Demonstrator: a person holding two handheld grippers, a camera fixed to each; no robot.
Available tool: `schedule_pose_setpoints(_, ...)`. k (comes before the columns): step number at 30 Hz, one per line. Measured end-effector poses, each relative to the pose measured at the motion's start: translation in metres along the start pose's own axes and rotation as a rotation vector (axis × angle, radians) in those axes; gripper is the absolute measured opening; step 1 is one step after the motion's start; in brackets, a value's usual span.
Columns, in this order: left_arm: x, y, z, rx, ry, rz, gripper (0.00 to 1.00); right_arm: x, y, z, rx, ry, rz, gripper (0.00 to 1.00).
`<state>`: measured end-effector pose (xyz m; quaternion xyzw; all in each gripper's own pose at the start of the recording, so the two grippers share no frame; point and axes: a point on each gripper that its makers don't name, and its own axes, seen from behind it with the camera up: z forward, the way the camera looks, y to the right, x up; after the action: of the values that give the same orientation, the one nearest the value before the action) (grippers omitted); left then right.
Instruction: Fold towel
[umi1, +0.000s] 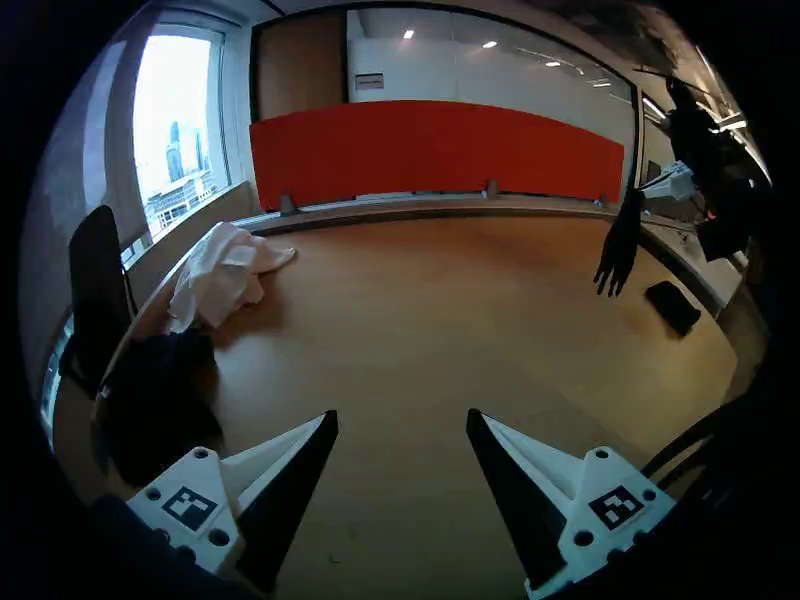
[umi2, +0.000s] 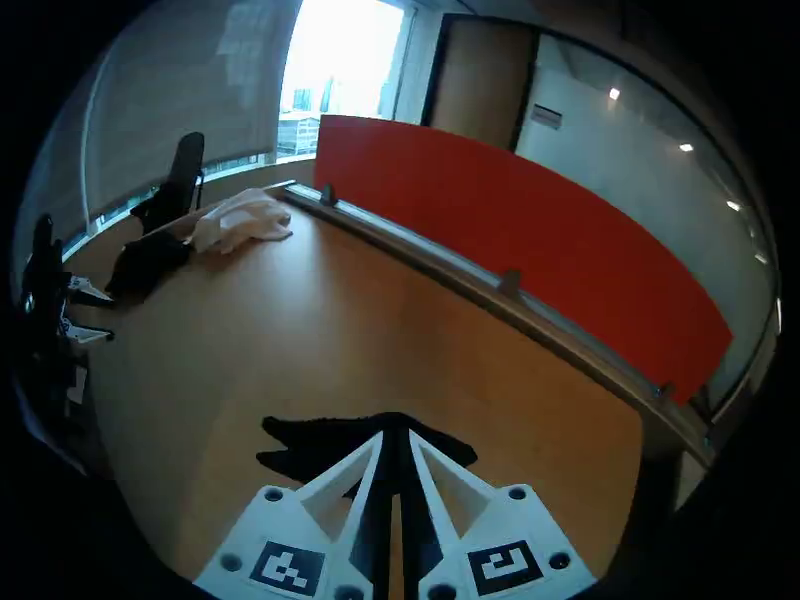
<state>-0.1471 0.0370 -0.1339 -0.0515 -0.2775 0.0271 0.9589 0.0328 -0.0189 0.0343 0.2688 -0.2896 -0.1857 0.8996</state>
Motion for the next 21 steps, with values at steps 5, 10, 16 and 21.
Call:
schedule_pose_setpoints(5,0.0,0.005,0.004,-0.006,-0.01,0.004,0.96,-0.019,0.03,-0.009,-0.029,-0.027,0.021,0.03)
schedule_pose_setpoints(10,0.001,0.01,0.008,-0.012,-0.018,0.017,0.96,-0.038,0.059,-0.016,-0.063,-0.052,0.051,0.03)
schedule_pose_setpoints(16,0.005,0.015,0.011,-0.019,-0.024,0.028,0.96,-0.058,0.091,-0.024,-0.102,-0.078,0.088,0.03)
schedule_pose_setpoints(21,0.007,0.019,0.014,-0.022,-0.028,0.041,0.96,-0.072,0.114,-0.03,-0.128,-0.102,0.101,0.03)
